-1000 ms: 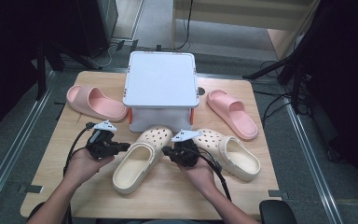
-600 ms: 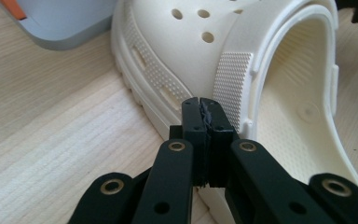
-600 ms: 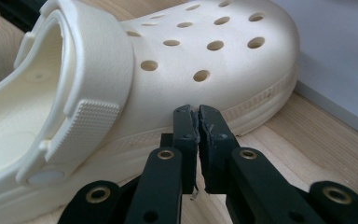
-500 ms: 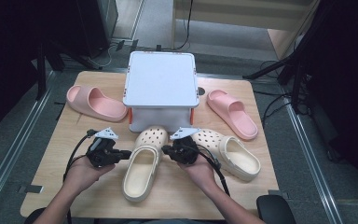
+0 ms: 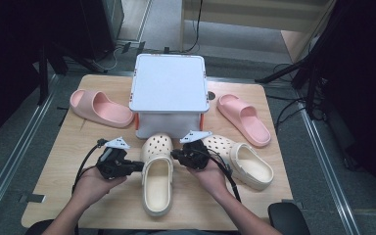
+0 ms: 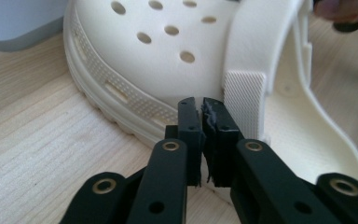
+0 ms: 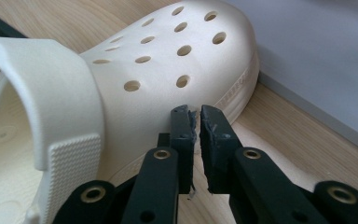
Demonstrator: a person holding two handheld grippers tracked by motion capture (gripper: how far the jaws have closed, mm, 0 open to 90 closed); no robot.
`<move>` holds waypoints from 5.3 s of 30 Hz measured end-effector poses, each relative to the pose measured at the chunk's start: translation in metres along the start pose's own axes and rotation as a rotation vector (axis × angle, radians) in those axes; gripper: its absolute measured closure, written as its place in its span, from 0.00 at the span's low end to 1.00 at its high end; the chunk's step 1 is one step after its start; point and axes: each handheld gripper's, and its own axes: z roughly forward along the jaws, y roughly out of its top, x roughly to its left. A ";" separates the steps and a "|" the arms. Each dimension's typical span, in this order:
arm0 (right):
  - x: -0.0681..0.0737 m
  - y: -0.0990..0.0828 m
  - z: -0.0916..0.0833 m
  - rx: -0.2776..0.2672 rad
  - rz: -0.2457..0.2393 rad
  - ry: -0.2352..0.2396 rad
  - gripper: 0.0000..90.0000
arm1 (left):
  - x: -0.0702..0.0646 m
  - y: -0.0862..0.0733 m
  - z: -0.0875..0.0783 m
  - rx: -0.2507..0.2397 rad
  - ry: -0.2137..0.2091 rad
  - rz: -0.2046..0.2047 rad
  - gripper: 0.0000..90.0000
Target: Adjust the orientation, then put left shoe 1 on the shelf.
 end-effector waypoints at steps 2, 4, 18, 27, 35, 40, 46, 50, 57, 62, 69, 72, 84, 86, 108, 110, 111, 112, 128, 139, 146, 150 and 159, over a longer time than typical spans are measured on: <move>0.000 0.001 -0.001 -0.006 0.000 0.001 0.91 | 0.002 0.003 -0.007 -0.029 0.011 -0.020 0.93; 0.001 0.002 -0.006 -0.016 -0.003 0.004 0.89 | 0.005 0.005 -0.013 -0.047 0.009 -0.033 0.89; 0.010 0.003 -0.044 -0.075 0.043 -0.013 0.78 | 0.015 0.037 -0.031 -0.066 0.028 -0.032 0.72; 0.018 0.000 -0.054 -0.086 0.066 -0.017 0.71 | 0.025 0.060 -0.034 -0.047 0.017 0.009 0.78; 0.027 -0.003 -0.059 -0.086 0.073 -0.020 0.63 | 0.029 0.094 -0.044 -0.074 0.021 0.050 0.86; 0.034 -0.005 -0.056 -0.076 0.075 -0.008 0.60 | 0.032 0.117 -0.052 -0.100 0.008 0.074 0.88; 0.044 -0.009 -0.050 -0.073 0.074 -0.007 0.56 | 0.040 0.140 -0.058 -0.110 0.027 0.078 0.92; 0.051 -0.013 -0.043 -0.067 0.076 -0.026 0.53 | 0.045 0.152 -0.056 -0.091 0.062 0.093 0.93; 0.058 -0.018 -0.028 -0.057 0.095 -0.059 0.48 | 0.059 0.152 -0.050 -0.079 0.100 0.092 0.96; 0.057 -0.017 -0.015 -0.055 0.129 -0.065 0.48 | 0.059 0.150 -0.046 -0.063 0.105 0.116 0.96; 0.056 -0.017 0.000 -0.031 0.130 -0.098 0.53 | 0.061 0.149 -0.046 -0.077 0.094 0.114 0.96; 0.053 -0.017 0.001 -0.026 0.143 -0.092 0.56 | 0.059 0.148 -0.046 -0.080 0.100 0.114 0.96; 0.045 -0.005 -0.002 0.001 0.117 -0.094 0.86 | 0.059 0.148 -0.045 -0.086 0.103 0.113 0.96; 0.045 -0.001 -0.002 0.005 0.109 -0.093 0.86 | 0.059 0.148 -0.045 -0.087 0.102 0.113 0.96; -0.006 0.052 -0.002 -0.101 0.198 -0.199 0.86 | 0.065 0.143 -0.046 -0.125 0.067 0.073 0.96; -0.011 0.055 0.004 -0.101 0.218 -0.209 0.86 | 0.065 0.142 -0.046 -0.126 0.067 0.073 0.96; -0.013 0.056 0.007 -0.103 0.224 -0.214 0.86 | 0.065 0.142 -0.046 -0.126 0.066 0.073 0.96; -0.014 0.057 0.010 -0.104 0.228 -0.220 0.86 | 0.065 0.142 -0.046 -0.127 0.066 0.075 0.96; -0.021 0.053 0.030 -0.095 0.258 -0.228 0.79 | 0.064 0.142 -0.046 -0.125 0.067 0.077 0.96; -0.017 0.052 0.002 -0.138 0.212 -0.191 0.69 | 0.064 0.142 -0.047 -0.122 0.073 0.081 0.96; -0.007 0.041 -0.019 -0.127 0.163 -0.110 0.89 | 0.063 0.142 -0.046 -0.123 0.078 0.083 0.96; 0.004 0.029 -0.030 -0.125 0.119 -0.077 0.96 | 0.063 0.142 -0.046 -0.124 0.080 0.082 0.96; 0.024 -0.012 -0.047 -0.098 0.078 -0.032 1.00 | 0.062 0.142 -0.046 -0.124 0.082 0.085 0.96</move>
